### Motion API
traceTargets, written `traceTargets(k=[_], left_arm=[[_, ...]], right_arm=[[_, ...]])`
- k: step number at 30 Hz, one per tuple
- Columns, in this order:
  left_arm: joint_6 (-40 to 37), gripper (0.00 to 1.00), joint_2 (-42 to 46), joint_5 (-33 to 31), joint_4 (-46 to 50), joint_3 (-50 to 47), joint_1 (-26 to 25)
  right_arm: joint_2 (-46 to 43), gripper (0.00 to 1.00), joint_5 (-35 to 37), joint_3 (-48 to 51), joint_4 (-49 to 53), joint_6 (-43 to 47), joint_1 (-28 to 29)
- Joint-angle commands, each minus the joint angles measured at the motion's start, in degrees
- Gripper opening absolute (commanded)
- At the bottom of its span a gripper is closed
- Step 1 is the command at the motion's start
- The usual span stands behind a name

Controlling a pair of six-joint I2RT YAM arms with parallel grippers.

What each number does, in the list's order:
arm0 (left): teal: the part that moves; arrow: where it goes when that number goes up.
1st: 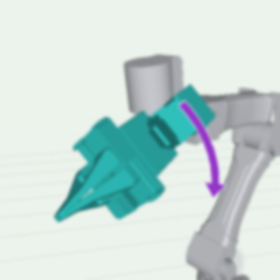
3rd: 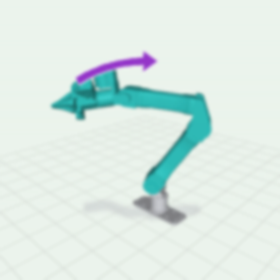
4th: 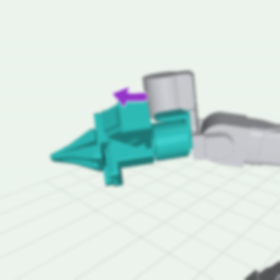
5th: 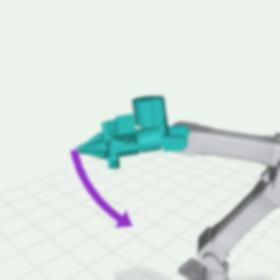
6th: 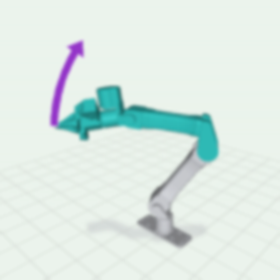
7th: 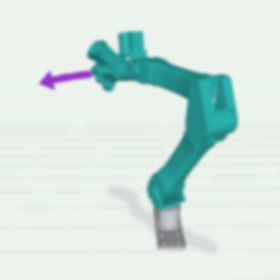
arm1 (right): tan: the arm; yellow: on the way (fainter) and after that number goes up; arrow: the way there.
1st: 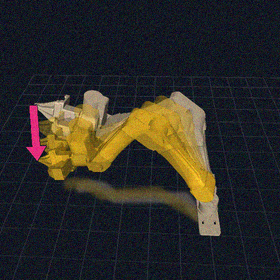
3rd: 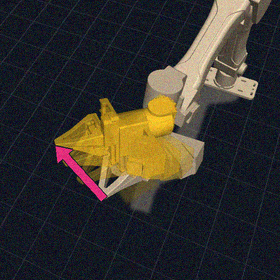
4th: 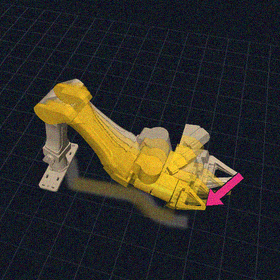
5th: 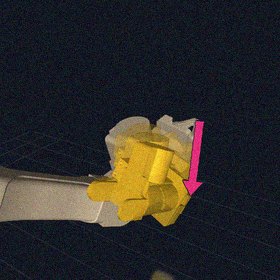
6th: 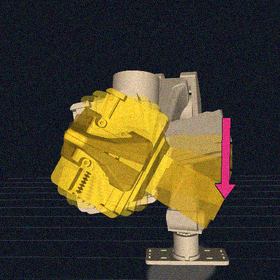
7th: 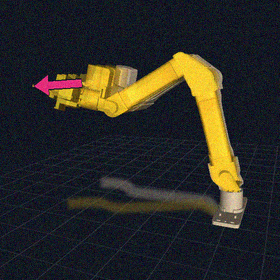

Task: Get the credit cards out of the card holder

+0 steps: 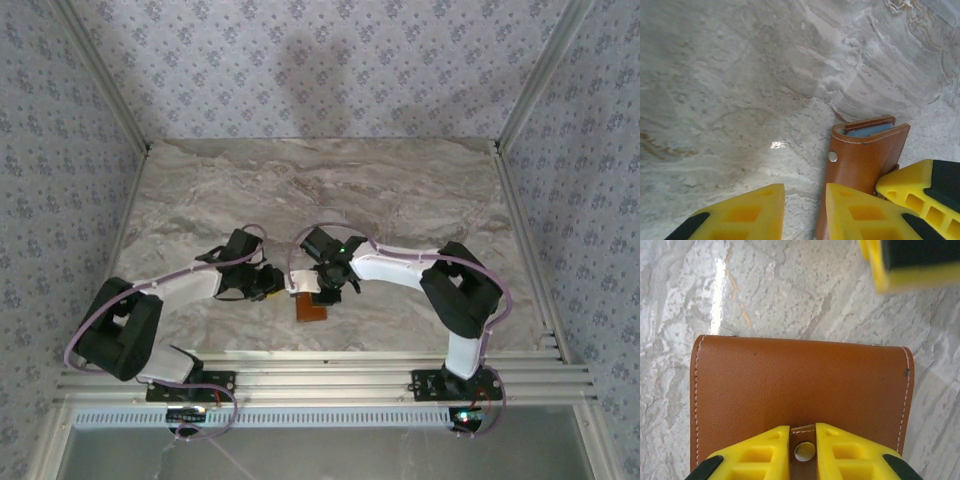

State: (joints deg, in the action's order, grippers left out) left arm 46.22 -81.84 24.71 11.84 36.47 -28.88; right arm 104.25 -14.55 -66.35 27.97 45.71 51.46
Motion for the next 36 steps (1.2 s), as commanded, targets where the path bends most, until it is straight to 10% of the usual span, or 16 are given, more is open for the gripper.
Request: traceTargets(k=[1,13,21,30,36], left_arm=[[1.62,0.28,-1.95,1.57,-2.6,1.37,-0.65],[0.81,0.28,-2.86,-0.53,0.0,2.91,-0.96],[-0.3,0.28,-2.36,-2.14,2.19,3.98,-0.01],[-2.18,0.28,0.75,-3.23,4.34,2.82,4.45],[-3.79,0.29,1.89,-3.7,6.35,3.46,6.63]], right_arm=[[0.31,0.18,-1.04,0.77,-2.38,-1.5,1.04],[-6.53,0.2,-3.91,7.99,-14.92,-6.66,-0.15],[-11.52,0.43,1.37,10.64,-14.87,-16.58,-0.54],[-13.77,0.45,20.18,6.29,-7.78,-53.89,3.8],[-8.78,0.45,18.9,-3.42,7.41,-77.35,4.74]])
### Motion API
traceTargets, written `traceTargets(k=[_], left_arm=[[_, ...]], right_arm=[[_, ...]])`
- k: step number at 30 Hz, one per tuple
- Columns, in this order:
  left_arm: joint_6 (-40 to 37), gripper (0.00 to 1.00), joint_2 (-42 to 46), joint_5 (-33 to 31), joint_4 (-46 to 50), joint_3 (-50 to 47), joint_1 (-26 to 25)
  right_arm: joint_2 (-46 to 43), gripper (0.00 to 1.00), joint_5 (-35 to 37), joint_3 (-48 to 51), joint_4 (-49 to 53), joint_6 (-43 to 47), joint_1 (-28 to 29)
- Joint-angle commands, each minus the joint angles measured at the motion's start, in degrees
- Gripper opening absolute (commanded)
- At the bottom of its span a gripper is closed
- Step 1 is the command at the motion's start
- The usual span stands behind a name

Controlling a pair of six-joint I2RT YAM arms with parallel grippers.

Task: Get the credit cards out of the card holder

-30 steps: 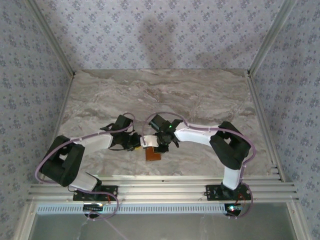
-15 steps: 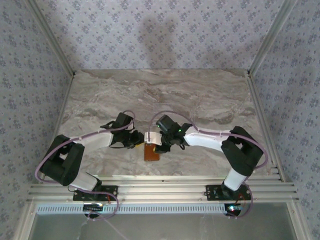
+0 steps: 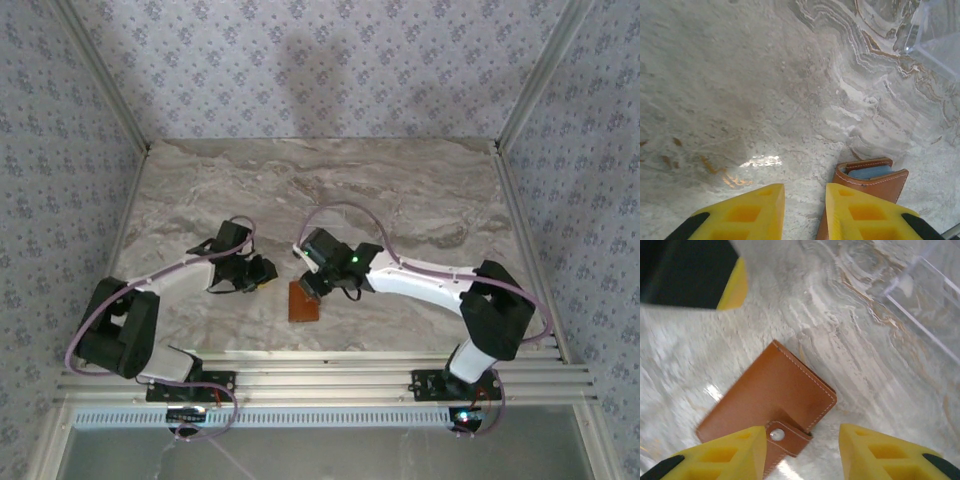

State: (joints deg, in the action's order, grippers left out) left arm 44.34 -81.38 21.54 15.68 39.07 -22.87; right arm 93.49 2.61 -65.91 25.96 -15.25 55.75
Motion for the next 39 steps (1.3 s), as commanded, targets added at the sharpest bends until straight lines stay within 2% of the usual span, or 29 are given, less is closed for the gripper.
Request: traceTargets(k=[1,3,7,14,18,27,39], left_arm=[[-1.99,0.29,1.41,-0.46,2.58,0.79,0.85],[-2.27,0.3,1.24,-0.17,2.6,0.83,1.12],[-2.37,0.31,1.52,0.08,2.66,0.83,1.16],[-2.21,0.32,2.02,0.42,2.26,0.29,1.15],[-2.05,0.32,2.11,0.75,1.98,0.01,1.16],[-1.66,0.32,1.06,1.4,0.94,-0.22,1.16],[-1.34,0.33,0.88,1.49,1.74,0.95,0.62]], right_arm=[[2.47,0.47,1.49,-4.42,10.3,-18.61,0.53],[3.0,0.5,0.76,-4.59,10.06,-21.81,0.54],[5.05,0.64,0.48,-5.03,10.03,-26.71,0.55],[11.94,0.65,-0.58,-10.42,13.98,-27.23,0.72],[13.6,0.65,-1.18,-10.3,14.21,-27.47,1.02],[11.27,0.56,-0.45,-7.69,15.79,-29.16,1.01],[8.28,0.33,0.17,-4.32,15.21,-30.23,0.62]])
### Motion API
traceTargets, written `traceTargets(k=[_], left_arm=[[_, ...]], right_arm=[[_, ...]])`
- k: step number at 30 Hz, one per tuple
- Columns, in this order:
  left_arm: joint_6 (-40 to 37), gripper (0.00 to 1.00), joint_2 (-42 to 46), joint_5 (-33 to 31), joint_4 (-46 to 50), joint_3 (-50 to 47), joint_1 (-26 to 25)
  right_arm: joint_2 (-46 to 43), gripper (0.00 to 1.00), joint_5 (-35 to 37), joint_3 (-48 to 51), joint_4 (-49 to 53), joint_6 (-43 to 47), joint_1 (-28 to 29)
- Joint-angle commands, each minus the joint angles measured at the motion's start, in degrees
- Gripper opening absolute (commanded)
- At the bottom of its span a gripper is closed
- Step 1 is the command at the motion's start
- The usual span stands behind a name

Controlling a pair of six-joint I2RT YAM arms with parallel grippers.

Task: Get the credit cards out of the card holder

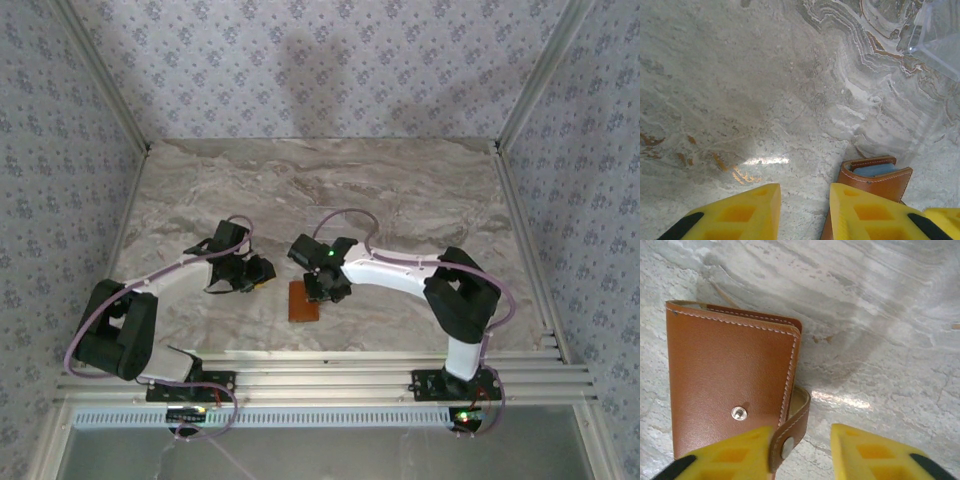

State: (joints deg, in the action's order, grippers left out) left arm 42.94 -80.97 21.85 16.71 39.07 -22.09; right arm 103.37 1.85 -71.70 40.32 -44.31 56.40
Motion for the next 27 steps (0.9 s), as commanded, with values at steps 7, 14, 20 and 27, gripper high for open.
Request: traceTargets(k=[7,14,20,27], left_arm=[[-1.38,0.37,-0.1,-3.29,6.08,5.25,-4.53],[-1.49,0.41,-0.15,-6.31,10.61,9.02,-9.75],[0.74,0.56,-0.89,-5.53,8.73,9.16,-13.53],[3.59,0.72,-0.65,-2.74,4.24,7.5,-15.4]], right_arm=[[-3.83,0.14,0.65,2.88,-0.72,-1.55,-0.26],[-9.28,0.05,-0.8,6.5,-3.64,-2.24,-0.62],[-11.06,0.03,-1.65,6.29,-5.03,-2.26,-0.62],[-14.27,0.02,-2.29,6.48,-5.42,-2.43,-0.68]])
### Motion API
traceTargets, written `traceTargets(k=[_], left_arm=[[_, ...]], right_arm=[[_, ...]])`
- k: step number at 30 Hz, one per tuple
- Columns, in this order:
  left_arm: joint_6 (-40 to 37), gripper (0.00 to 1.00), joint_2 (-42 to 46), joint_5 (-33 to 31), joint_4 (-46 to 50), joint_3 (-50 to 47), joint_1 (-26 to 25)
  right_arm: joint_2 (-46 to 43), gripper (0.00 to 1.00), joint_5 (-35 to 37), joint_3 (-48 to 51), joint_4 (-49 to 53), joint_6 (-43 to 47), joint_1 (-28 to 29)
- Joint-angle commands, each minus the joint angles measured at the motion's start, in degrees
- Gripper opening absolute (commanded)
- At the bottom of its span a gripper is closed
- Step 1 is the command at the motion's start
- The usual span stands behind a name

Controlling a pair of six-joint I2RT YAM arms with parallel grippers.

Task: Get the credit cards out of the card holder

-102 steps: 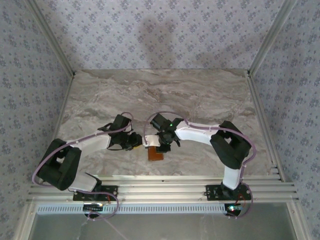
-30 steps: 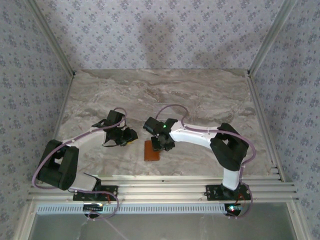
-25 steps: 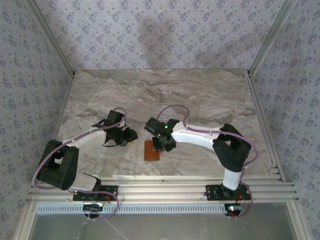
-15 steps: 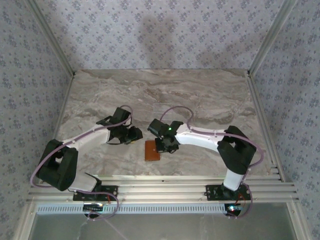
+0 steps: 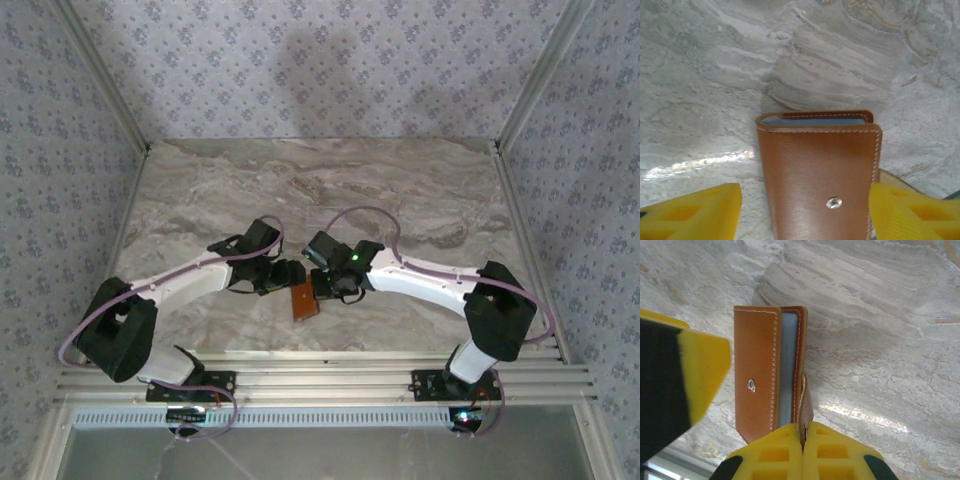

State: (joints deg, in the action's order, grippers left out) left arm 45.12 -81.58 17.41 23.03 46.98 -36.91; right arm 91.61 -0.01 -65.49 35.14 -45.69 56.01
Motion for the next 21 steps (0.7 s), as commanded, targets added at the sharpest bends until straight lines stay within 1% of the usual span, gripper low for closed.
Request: traceTargets(k=[1,5,15,21], left_arm=[[1.61,0.73,-0.07,1.86,-2.42,-0.61,-0.82],[2.34,0.76,-0.15,2.19,-3.34,-1.31,-1.57],[0.68,0.76,-1.6,-0.16,-0.18,-0.88,-2.66],[0.23,0.8,-2.01,0.08,-0.44,0.23,-3.52]], right_arm=[[-2.8,0.02,-0.48,0.37,-0.24,-1.24,-0.36],[-3.13,0.01,-0.52,0.89,-0.44,-1.81,-0.24],[-3.35,0.01,-1.02,1.52,-0.5,-2.71,-0.02],[-3.62,0.0,-1.0,1.39,-0.44,-2.68,0.04]])
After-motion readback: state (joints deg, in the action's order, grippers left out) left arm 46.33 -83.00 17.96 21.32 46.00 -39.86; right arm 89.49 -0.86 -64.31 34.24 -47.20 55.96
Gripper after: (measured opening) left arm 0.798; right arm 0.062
